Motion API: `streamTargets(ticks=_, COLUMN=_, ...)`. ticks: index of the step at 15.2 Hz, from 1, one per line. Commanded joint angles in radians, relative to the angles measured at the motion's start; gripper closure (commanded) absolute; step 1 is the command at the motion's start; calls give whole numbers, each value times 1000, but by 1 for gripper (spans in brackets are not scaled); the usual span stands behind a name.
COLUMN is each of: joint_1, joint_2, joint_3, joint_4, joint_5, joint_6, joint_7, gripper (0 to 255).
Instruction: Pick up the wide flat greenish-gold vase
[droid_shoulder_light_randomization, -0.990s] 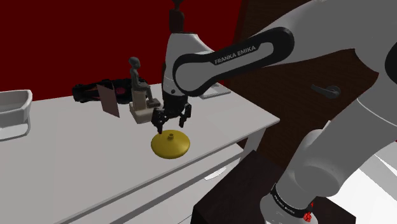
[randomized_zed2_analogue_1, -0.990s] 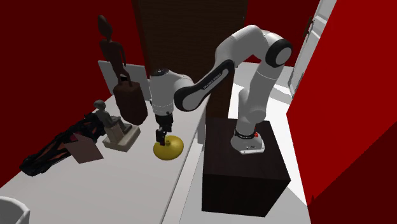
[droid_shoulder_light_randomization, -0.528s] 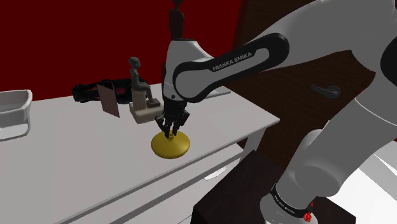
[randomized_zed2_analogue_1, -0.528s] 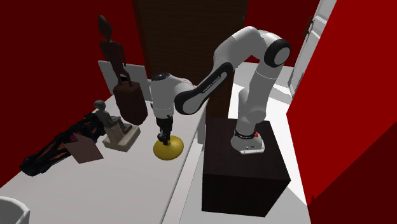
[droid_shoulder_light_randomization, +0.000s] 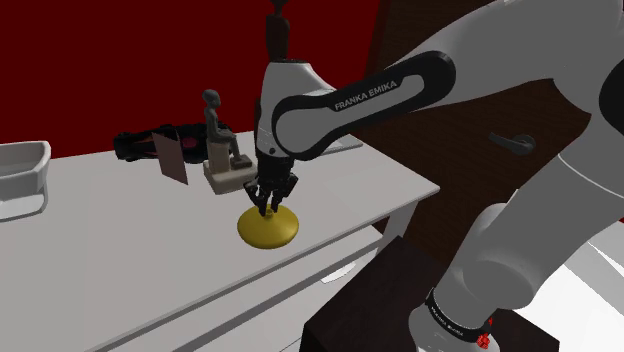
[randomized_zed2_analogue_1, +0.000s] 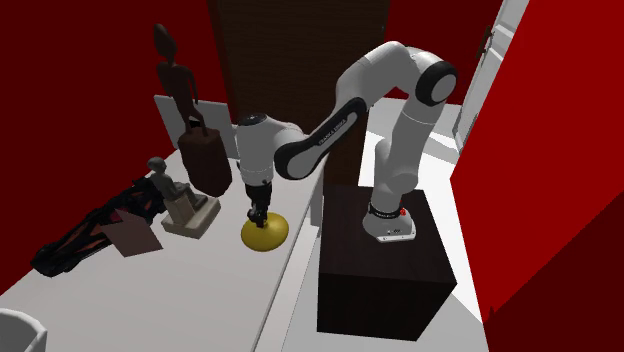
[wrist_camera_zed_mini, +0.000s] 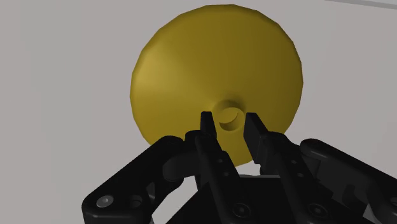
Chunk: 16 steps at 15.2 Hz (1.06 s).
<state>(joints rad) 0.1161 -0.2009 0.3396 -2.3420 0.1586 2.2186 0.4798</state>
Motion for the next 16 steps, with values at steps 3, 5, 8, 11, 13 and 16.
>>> streamTargets(ticks=3, joint_1=0, joint_2=-20, joint_3=-4, joint_4=30, joint_5=2, joint_6=-49, joint_7=0, gripper=255)
streamTargets(ticks=5, joint_1=-1, joint_2=-30, joint_3=-7, joint_4=47, joint_5=3, joint_6=-77, joint_7=0, gripper=255)
streamTargets(ticks=8, joint_1=-1, joint_2=-45, joint_3=-11, joint_4=75, joint_5=3, joint_6=-119, joint_7=0, gripper=255)
streamTargets(ticks=11, joint_1=-2, joint_2=-57, joint_3=-14, joint_4=105, joint_5=3, joint_6=-160, joint_7=1, gripper=255)
streamTargets(ticks=13, joint_1=-3, joint_2=-64, joint_3=-17, joint_4=126, joint_5=3, joint_6=-188, joint_7=2, gripper=255)
streamTargets(ticks=16, joint_1=-3, joint_2=-67, joint_3=-18, joint_4=138, joint_5=3, joint_6=-204, joint_7=2, gripper=255)
